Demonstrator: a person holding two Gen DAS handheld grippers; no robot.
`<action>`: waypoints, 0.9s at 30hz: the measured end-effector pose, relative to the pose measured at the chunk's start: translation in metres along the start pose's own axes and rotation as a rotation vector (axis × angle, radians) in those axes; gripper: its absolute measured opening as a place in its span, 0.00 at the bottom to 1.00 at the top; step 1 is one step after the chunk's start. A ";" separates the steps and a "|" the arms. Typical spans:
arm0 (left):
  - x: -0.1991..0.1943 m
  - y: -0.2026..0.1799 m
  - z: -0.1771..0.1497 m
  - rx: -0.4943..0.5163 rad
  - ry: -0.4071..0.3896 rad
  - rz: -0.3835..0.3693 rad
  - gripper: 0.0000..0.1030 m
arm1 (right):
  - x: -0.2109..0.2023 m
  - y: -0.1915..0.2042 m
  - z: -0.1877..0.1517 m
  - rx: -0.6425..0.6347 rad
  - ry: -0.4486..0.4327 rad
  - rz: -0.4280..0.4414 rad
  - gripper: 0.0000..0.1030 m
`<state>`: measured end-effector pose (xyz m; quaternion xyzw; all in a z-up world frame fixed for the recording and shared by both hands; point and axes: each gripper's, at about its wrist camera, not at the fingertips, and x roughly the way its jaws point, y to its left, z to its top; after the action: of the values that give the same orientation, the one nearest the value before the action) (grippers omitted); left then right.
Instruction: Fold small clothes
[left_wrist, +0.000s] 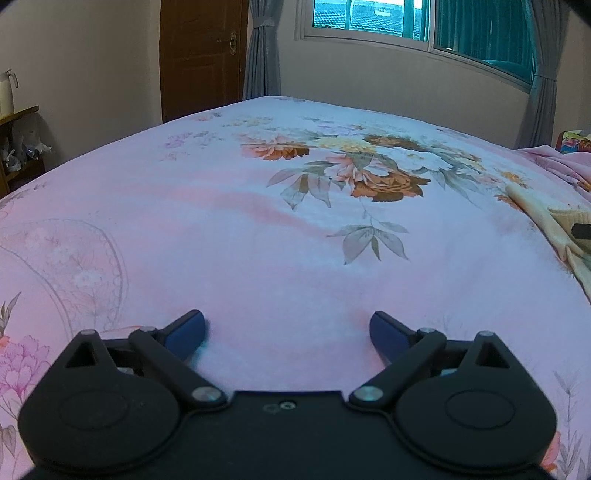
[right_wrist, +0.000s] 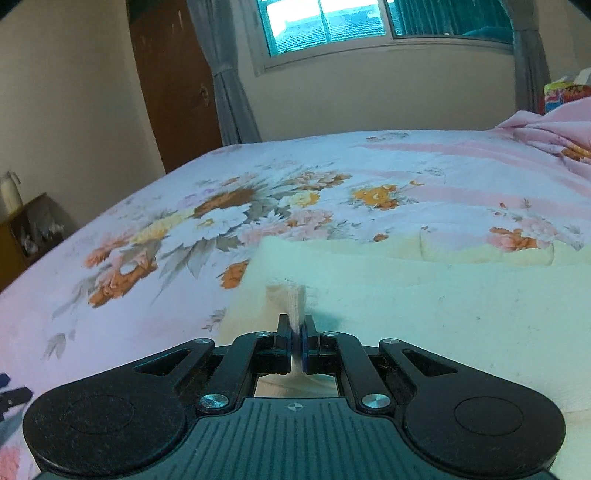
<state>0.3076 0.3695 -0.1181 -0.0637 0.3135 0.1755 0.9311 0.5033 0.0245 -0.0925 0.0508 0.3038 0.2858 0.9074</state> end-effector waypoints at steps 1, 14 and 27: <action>0.000 0.000 0.000 0.002 0.000 0.002 0.93 | 0.001 0.003 -0.001 0.003 0.018 0.009 0.11; 0.000 -0.002 0.001 0.008 -0.002 0.006 0.93 | 0.007 0.037 -0.012 -0.086 -0.001 -0.016 0.06; -0.001 0.001 0.001 -0.002 -0.010 0.004 0.94 | 0.001 0.048 -0.024 -0.189 0.003 -0.079 0.29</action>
<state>0.3066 0.3702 -0.1168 -0.0629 0.3087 0.1778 0.9323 0.4668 0.0626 -0.0993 -0.0473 0.2786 0.2771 0.9183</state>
